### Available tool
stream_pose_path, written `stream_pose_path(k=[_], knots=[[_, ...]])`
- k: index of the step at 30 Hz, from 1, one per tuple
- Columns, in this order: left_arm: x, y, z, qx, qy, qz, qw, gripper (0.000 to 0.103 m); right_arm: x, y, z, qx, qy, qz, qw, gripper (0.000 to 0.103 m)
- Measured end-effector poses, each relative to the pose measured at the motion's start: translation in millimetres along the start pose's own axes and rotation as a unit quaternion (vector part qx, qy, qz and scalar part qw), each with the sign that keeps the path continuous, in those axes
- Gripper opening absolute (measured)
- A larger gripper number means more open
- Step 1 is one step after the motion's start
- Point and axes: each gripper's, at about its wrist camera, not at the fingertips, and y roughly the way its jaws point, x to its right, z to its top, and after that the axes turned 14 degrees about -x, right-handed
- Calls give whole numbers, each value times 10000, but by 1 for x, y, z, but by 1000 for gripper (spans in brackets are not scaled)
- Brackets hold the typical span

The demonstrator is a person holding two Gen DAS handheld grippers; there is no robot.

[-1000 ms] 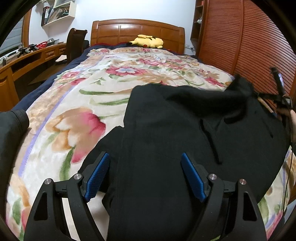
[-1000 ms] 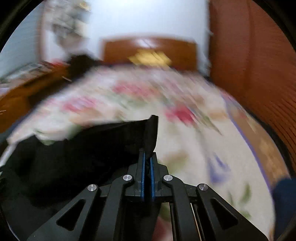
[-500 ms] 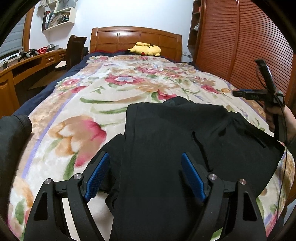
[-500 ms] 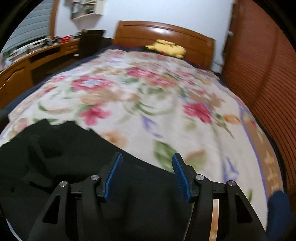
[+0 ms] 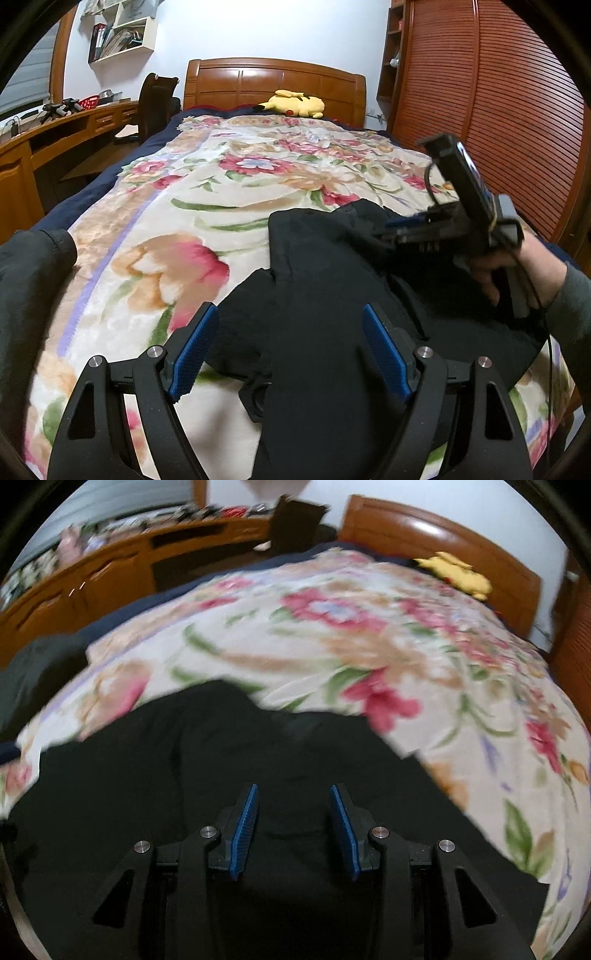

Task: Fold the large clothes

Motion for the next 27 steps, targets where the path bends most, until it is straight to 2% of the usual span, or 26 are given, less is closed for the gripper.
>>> stream_pose_path(k=[4,6,11,13,14,16,18,21,23,25,26,27], knots=[[-1,-1,0,11,-27,-32,10000,80,-2,11,0,-11,-91,-14,10000,44],[-1,-1,0,13,-17,-47,10000,80,5,17,7,54,67,-29,10000,53],[0,-1,-2,-11,16,-16,10000,80,6,36,37,-35,238,121,9996,53],[-1,-2,-2,-5,16,-9,10000,80,-2,34,44,-140,201,298,9993,31],[-1,-3,-2,6,9,-2,10000,80,-6,35,48,-133,49,248,9996,4],[-3,-5,-3,28,-10,-3,10000,80,-29,20,52,36,-374,47,9993,3],[-5,-8,-4,61,-34,3,10000,80,-50,-6,56,487,-631,-14,9968,3],[-10,-11,-4,109,-72,23,9999,80,-64,-36,71,1248,-628,-59,9902,3],[-11,-12,-5,122,-76,33,9999,80,-70,-47,78,1554,-591,-125,9860,3],[-12,-12,-6,119,-60,55,9999,80,-70,-49,87,1622,-452,-228,9855,11],[-12,-12,-6,114,-58,58,9999,80,-68,-49,91,1590,-300,-431,9859,38],[-12,-12,-6,105,-60,55,9999,80,-63,-48,93,1545,-137,-583,9862,70]])
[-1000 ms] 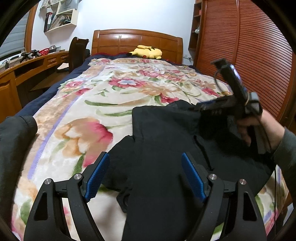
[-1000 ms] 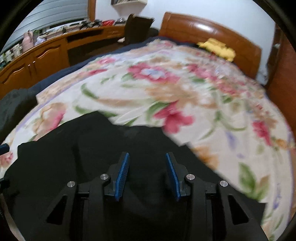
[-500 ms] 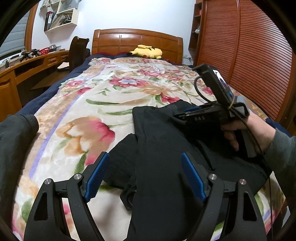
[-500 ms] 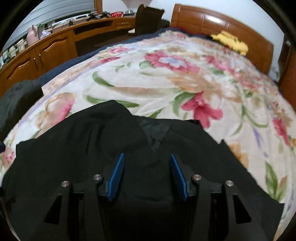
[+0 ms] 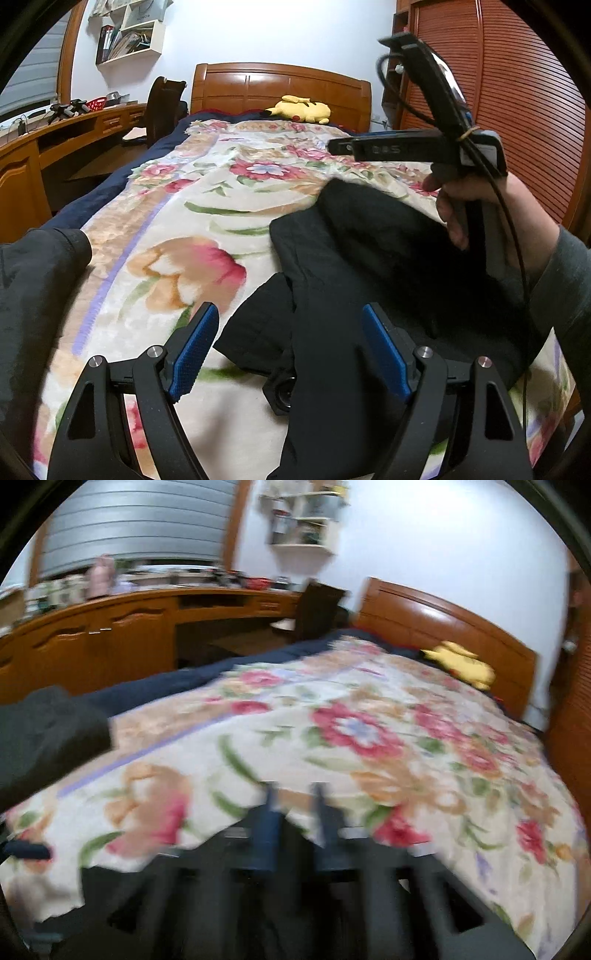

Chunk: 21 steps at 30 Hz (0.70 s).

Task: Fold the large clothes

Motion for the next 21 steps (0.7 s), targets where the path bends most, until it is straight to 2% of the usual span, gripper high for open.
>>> stream_pose_path(k=[1,2,7,10,12,15,19,20,21], knots=[[0,0,0,-9,6,-11,10000,80,5,1,-2,-52,105,-115,9999,78],[1,0,0,-17,18,-18,10000,80,12,0,-5,-107,211,-209,9995,80],[7,4,-2,-110,154,-10,9998,80,62,-16,-42,-432,497,-781,9948,80],[10,9,-4,-215,223,-26,9995,80,109,-26,-77,-915,918,-1100,9854,80],[10,11,-4,-286,242,-94,9993,70,140,-29,-103,-1237,1261,-1235,9765,78],[9,18,-4,-448,207,-118,9987,58,177,-20,-138,-1760,1731,-1184,9618,76],[12,25,-5,-621,249,-148,9977,47,201,-1,-173,-2312,2140,-970,9441,76],[14,27,-6,-658,282,-163,9973,42,203,3,-177,-2405,2174,-939,9413,76],[16,27,-6,-679,318,-149,9971,32,204,7,-182,-2509,2214,-863,9384,76]])
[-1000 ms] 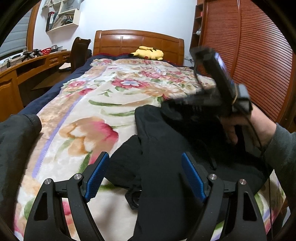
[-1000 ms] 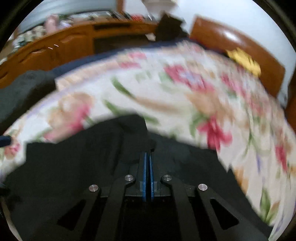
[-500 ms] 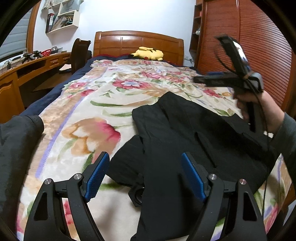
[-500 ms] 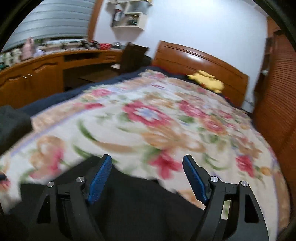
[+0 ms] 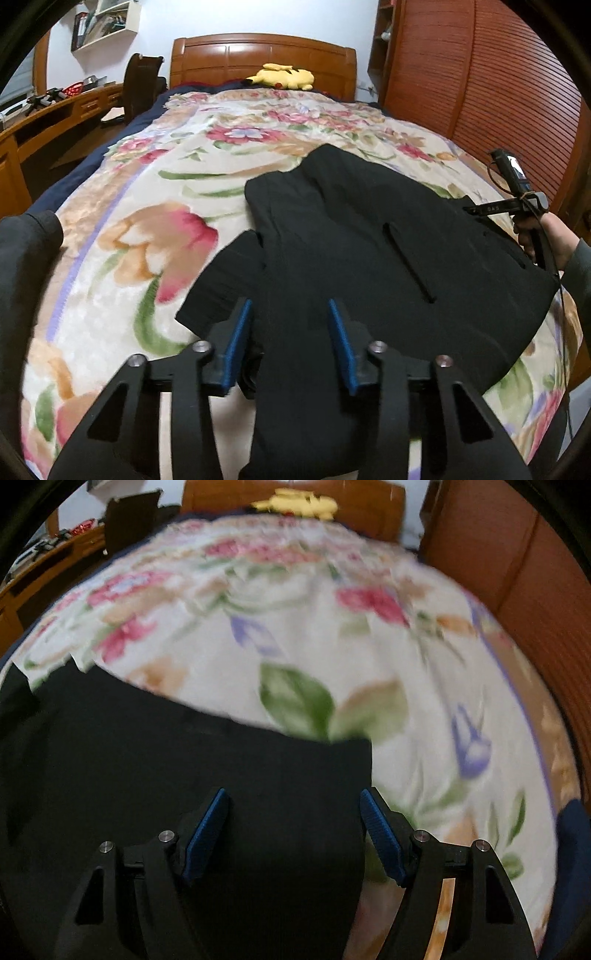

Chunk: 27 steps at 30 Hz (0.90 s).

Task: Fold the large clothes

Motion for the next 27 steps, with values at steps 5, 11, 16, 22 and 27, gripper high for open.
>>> stream_pose_path(k=[5,11,16,22,27], knots=[[3,1,-1,-106,96,-19,9999,4,16,4,-3,39,75,597,9982,27],[9,-24,-13,281,187,324,9989,3,13,-44,-17,1420,-159,119,9897,3],[-1,-26,-26,165,65,234,9996,3,22,-50,-13,1426,274,-154,9893,3],[-3,-25,-29,227,29,75,9997,4,6,-53,-21,1040,121,-281,9941,19],[-1,-37,-28,451,17,185,9988,45,2,-95,-60,1375,-40,277,9901,71]])
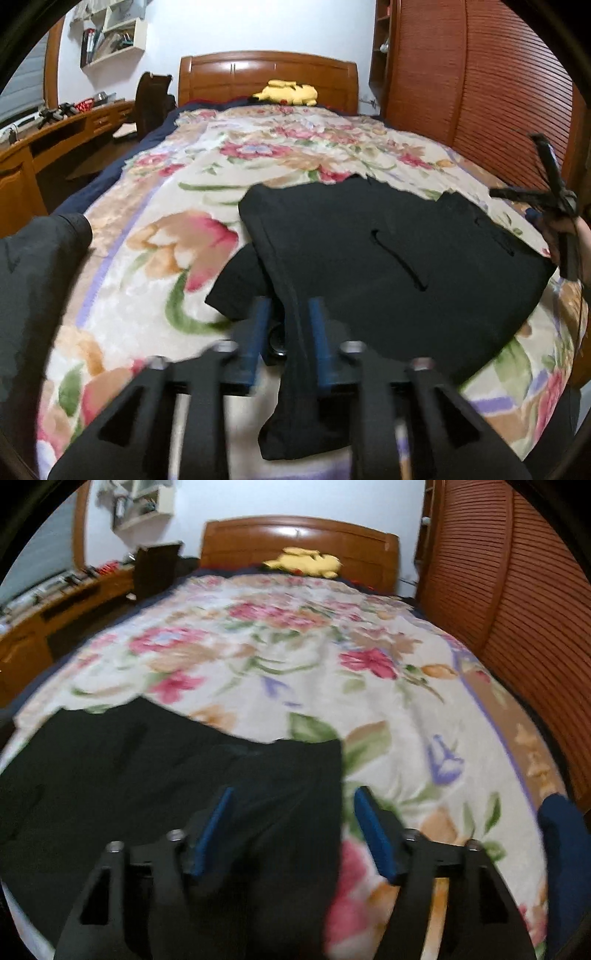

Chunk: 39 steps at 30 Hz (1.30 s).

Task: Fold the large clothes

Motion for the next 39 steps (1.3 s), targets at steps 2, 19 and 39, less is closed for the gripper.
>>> stream_pose_path(k=[2,19,39], knots=[[2,-6,0,124,1,-75,9999,65,-5,-14,-17,104,-49,129,9999,71],[39,-31,-22,565,262,-68,9980,80,14,-73,-149,469,6,106,9988,75],[96,-8,-20,378,785,-191,9960,80,21,-41,-145,-162,174,594,9980,76]])
